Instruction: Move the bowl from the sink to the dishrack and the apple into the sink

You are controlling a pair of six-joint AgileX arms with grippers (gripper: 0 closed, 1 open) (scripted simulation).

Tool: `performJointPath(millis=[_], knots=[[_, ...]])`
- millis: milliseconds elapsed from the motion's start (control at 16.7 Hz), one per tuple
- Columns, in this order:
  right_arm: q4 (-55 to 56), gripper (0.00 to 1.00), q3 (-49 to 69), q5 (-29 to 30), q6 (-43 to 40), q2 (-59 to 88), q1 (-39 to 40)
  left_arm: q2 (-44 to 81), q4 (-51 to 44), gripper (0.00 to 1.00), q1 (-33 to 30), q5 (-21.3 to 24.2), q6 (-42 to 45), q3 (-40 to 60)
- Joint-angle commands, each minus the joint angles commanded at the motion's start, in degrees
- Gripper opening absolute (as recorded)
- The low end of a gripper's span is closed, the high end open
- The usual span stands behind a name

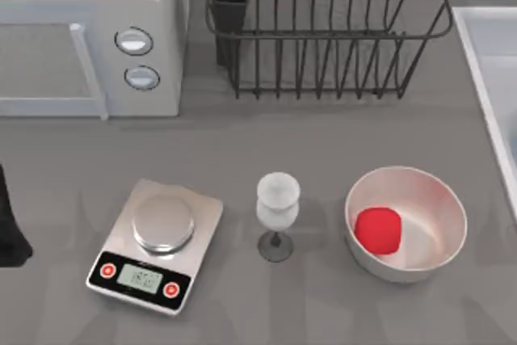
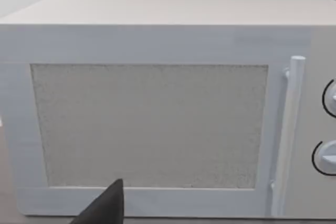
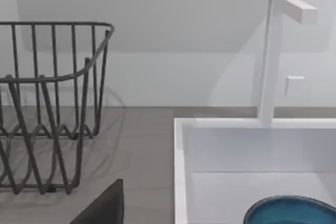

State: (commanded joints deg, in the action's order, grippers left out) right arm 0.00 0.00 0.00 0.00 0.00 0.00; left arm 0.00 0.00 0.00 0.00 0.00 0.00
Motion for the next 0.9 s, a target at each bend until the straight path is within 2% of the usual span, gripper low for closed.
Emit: performJointPath(millis=[240,420,900], knots=[[-0.67,1.0,1.49,0.1,-0.36,1.54,-0.23,0.0,0.0,1.0,0.0,0.0,0.0,0.0],[-3.55,1.0,7.96,0.38,-1.87,8.44,-1.22,0.0,0.0,1.0,0.0,0.0,0.0,0.0],[-20.13,1.0,42.2,0.69,-8.88,47.33,-6.65,0.0,0.0,1.0,0.0,0.0,0.0,0.0]])
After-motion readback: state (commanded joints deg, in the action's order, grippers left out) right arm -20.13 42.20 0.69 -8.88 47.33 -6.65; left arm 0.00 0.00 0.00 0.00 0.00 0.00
